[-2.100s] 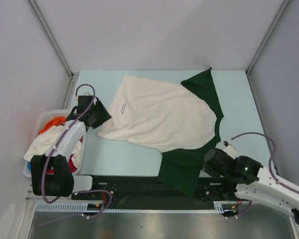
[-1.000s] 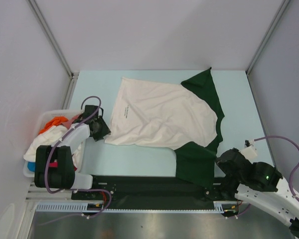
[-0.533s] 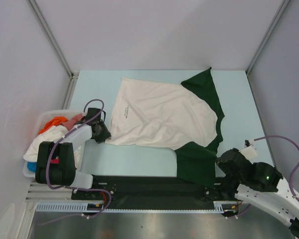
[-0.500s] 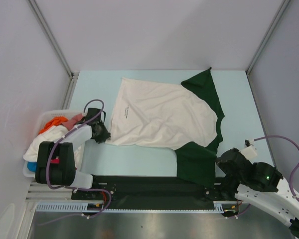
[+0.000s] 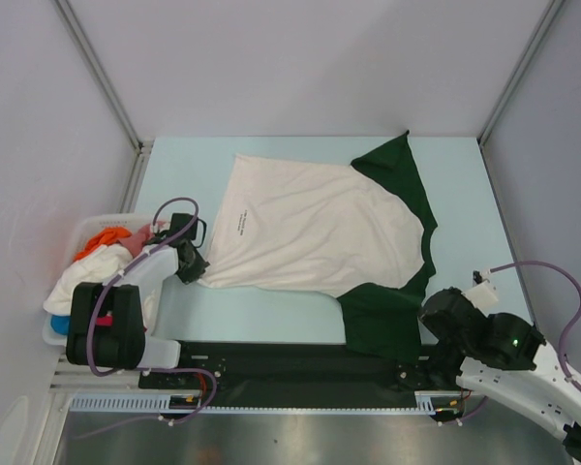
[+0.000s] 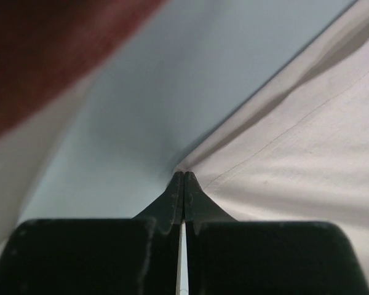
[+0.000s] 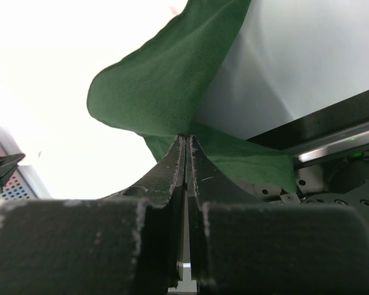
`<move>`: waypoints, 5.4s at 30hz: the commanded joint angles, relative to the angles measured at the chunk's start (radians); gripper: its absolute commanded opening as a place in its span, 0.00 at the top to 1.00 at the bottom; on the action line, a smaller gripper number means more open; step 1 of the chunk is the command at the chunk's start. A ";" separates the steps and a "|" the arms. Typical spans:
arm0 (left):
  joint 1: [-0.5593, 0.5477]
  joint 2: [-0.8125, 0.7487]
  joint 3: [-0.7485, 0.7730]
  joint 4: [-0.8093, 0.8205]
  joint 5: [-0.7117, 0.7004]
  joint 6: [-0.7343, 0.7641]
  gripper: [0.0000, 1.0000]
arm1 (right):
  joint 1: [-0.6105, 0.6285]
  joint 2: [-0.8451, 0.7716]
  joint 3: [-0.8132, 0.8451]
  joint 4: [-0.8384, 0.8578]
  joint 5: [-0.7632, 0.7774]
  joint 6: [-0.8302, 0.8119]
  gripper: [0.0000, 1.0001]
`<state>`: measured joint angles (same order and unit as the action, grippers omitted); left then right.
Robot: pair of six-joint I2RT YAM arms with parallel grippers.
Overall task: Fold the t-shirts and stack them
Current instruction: Flatten the tshirt out
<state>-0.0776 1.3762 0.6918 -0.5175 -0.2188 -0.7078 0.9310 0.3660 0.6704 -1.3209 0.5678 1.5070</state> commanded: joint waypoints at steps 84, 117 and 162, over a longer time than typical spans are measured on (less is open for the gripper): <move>-0.094 0.903 1.131 0.277 0.478 -0.025 0.42 | -0.965 1.703 0.827 1.101 -0.382 -1.007 0.70; -0.050 0.890 1.255 0.217 0.500 0.063 0.32 | -1.066 2.009 1.462 0.703 -0.439 -1.027 0.49; -0.119 -0.454 -0.115 0.059 0.359 0.038 0.30 | -1.103 1.643 0.712 0.848 -0.458 -1.114 0.66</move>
<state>-0.1944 0.9268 0.5388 -0.4145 0.2329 -0.6544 -0.1677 1.9873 1.3724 -0.4900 0.0910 0.3897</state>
